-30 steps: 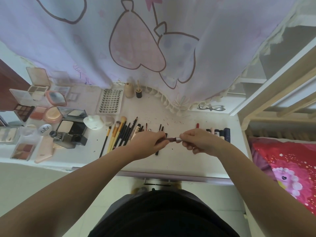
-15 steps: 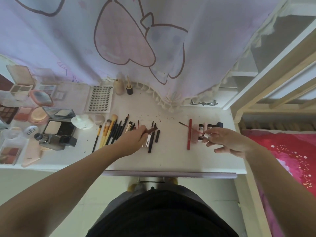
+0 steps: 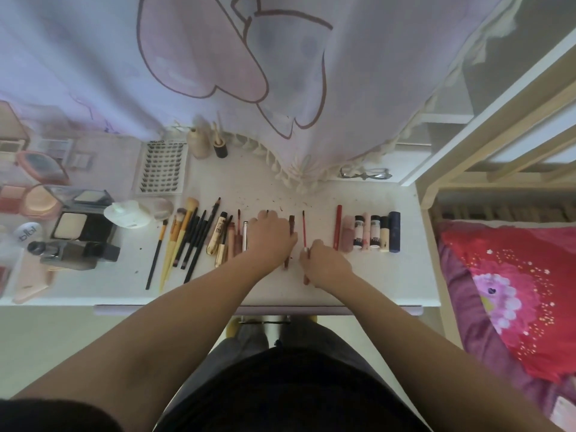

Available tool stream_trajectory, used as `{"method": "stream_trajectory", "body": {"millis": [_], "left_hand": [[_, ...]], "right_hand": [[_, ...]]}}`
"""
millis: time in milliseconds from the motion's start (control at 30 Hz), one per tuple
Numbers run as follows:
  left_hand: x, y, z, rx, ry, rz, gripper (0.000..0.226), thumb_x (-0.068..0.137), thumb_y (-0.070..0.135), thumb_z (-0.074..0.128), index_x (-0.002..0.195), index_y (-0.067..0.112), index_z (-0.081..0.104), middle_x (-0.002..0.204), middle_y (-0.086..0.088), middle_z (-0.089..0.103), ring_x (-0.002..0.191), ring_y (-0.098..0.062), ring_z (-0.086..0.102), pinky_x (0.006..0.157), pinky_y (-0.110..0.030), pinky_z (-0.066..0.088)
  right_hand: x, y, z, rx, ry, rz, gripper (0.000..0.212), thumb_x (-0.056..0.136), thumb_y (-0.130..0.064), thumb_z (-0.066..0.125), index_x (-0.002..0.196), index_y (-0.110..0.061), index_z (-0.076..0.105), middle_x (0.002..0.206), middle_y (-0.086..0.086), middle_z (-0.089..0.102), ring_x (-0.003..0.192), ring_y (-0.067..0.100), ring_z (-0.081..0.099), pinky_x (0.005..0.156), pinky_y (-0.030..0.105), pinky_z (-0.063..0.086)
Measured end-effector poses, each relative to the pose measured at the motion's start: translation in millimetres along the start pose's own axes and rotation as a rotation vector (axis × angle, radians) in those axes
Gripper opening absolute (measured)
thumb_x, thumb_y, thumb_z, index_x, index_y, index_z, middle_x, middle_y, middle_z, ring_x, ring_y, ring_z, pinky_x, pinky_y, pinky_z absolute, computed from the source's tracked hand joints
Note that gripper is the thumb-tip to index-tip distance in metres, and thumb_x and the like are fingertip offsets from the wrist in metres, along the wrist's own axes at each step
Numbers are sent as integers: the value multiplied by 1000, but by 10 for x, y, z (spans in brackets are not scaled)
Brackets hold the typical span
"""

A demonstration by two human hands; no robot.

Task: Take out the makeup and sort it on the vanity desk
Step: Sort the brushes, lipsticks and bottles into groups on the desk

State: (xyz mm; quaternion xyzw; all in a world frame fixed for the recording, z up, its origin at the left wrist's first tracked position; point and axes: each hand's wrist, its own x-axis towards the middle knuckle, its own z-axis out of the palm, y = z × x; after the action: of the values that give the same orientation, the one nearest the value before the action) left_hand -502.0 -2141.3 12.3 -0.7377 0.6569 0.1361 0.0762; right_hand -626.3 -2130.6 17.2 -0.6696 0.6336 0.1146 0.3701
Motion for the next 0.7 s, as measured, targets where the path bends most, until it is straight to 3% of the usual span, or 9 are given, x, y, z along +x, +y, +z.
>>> {"method": "stream_trajectory", "body": {"millis": [100,200,333,400,467,567,700], "left_hand": [[43,-45,78,34,14,9,40,93,41,41,104,10,63,111,-9,55,104,-26,47,79,-36,36],[49,-100,127,42,5,9,40,94,43,40,107,11,61,114,-10,54,107,-27,46,84,-36,36],[29,-130,137,-1,67,17,38,95,41,40,111,10,56,112,-9,56,106,-27,48,82,-35,36],[39,-45,98,-32,123,60,33,95,36,41,110,10,54,111,-9,57,105,-27,48,82,-35,36],[43,142,46,-77,146,122,28,94,30,41,110,9,53,111,-9,57,105,-28,48,82,-35,35],[41,510,51,-98,126,228,26,95,24,38,111,9,52,114,-10,56,106,-29,46,83,-37,34],[119,779,125,-62,49,170,30,97,24,35,118,10,50,120,-10,52,113,-29,43,87,-36,32]], "right_hand": [[61,-78,78,-117,36,-20,17,99,-30,34,90,-16,39,84,1,54,68,17,51,58,29,37],[97,-114,110,-209,24,-72,18,99,-28,34,95,-14,44,91,4,55,80,21,54,65,30,39],[157,-52,-48,-221,9,-96,32,100,-38,30,92,-13,48,79,2,51,76,20,55,65,31,40],[237,52,-285,-289,32,-115,35,99,-34,30,99,-9,54,84,8,53,88,28,59,79,38,43],[365,190,-576,-235,109,-63,33,98,-32,34,96,-8,56,89,11,57,94,32,58,83,37,43],[584,317,-883,-209,176,8,27,96,-30,35,87,-11,53,86,9,58,82,28,56,66,31,41],[759,261,-935,-338,196,8,30,96,-35,35,83,-13,50,79,4,52,74,24,50,61,30,36]]}}
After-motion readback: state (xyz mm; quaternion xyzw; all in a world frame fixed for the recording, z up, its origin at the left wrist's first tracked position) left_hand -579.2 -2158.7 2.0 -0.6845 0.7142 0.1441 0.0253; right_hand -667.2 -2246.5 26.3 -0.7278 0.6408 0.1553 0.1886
